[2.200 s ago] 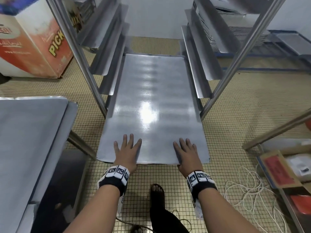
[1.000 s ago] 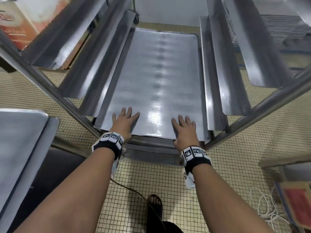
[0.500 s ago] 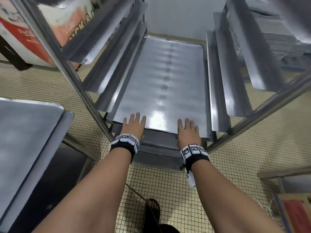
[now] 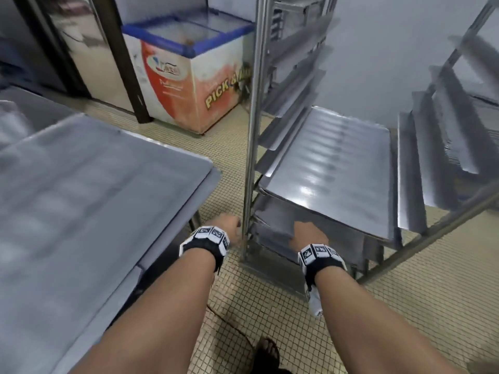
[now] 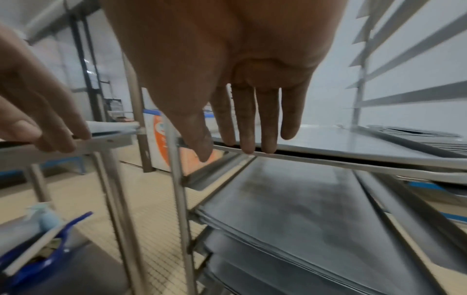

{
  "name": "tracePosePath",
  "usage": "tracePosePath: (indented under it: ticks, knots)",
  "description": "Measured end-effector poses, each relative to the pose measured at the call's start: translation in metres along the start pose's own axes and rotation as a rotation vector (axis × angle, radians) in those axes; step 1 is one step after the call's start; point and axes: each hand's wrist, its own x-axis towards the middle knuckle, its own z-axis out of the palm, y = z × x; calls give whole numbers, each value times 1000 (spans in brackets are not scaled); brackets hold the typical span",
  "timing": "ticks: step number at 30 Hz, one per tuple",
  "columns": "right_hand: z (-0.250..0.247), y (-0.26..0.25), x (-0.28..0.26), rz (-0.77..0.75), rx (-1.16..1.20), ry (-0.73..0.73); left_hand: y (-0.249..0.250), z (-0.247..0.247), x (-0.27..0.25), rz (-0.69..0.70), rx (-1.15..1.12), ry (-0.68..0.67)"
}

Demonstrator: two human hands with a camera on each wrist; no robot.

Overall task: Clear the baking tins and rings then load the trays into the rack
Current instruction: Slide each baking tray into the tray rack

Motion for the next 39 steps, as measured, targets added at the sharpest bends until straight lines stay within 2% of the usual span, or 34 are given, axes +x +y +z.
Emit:
tracePosePath:
  ticks: [6,13,16,22,28,30,33,37,39]
  knots:
    - [-2,-133,-32,-269,55,66,-116,-7,-93,-260,-124,130]
    - [18,-262,-59,-526,66,-12,-240,27,-200,-656,-246,153]
    - [29,-300,-63,-556,54,-67,-270,46,-241,-838,-286,163]
    - [41,-347,-55,-483,-25,-76,-292,90,-298,-1171,-396,184]
    - [33,-382,-44,-424,-46,-101,-295,117,-302,-1170,-467,194]
    - [32,-391,-38,-439,-78,-130,-297,117,-301,-1173,-485,196]
    - [36,-407,-22,-494,11,-160,-295,108,-297,-1201,-543,211]
    - [23,-420,-15,-483,-85,-119,-288,92,-287,-1472,-663,369]
    - [22,-425,-15,-485,-147,-150,-286,83,-284,-1610,-786,439]
